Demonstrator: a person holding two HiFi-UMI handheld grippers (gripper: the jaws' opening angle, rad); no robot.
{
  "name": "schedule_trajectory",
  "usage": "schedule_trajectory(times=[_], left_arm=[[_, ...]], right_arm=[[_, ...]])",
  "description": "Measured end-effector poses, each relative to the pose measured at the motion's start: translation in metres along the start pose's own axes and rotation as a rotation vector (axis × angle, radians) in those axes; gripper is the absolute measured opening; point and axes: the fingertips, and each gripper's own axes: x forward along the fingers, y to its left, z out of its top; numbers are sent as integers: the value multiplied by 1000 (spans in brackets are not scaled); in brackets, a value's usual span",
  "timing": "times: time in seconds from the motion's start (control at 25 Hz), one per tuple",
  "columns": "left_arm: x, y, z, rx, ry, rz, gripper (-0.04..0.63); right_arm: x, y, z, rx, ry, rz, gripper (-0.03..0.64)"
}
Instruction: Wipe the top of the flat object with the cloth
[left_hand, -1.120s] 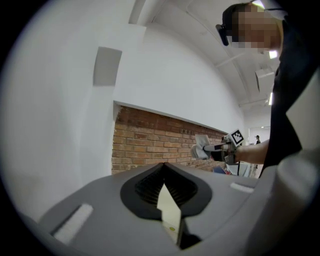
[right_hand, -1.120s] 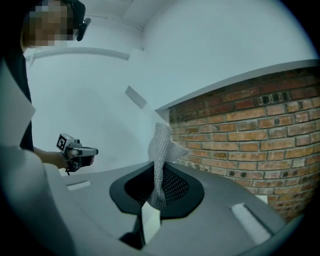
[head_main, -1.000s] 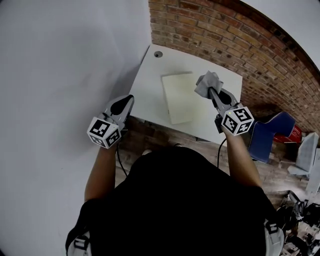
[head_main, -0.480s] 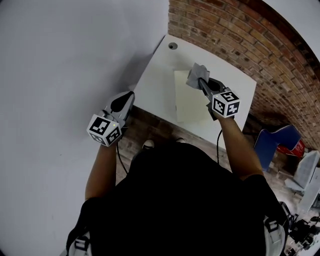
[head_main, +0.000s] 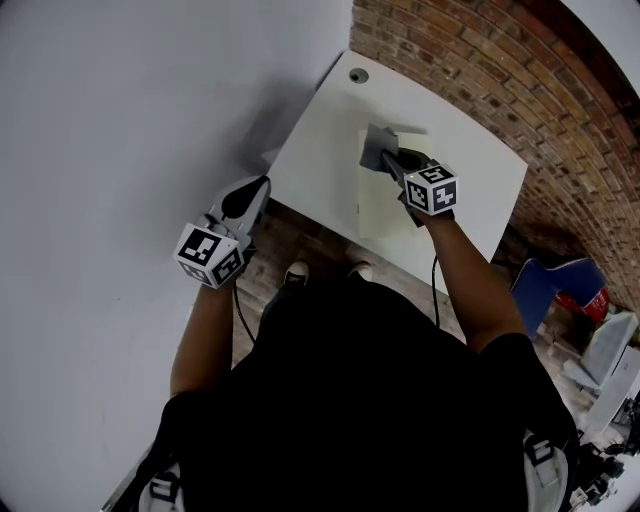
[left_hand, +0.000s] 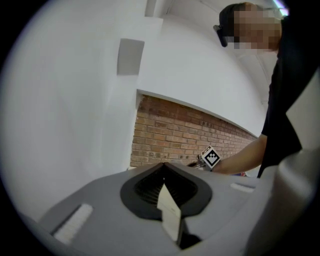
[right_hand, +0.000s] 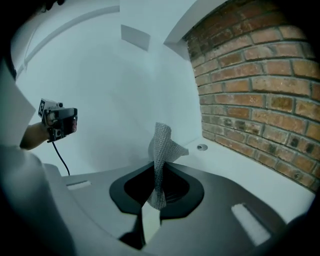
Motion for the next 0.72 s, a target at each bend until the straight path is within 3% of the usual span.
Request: schedule_trajectory(times=[0.36, 0.72], left_arm=[[24, -4, -5, 10, 38, -32, 2], [15, 12, -12, -14, 68, -3, 2]], right_arm=[[54, -11, -48, 40, 160, 35, 15], [91, -20, -79, 78, 261, 41, 14]])
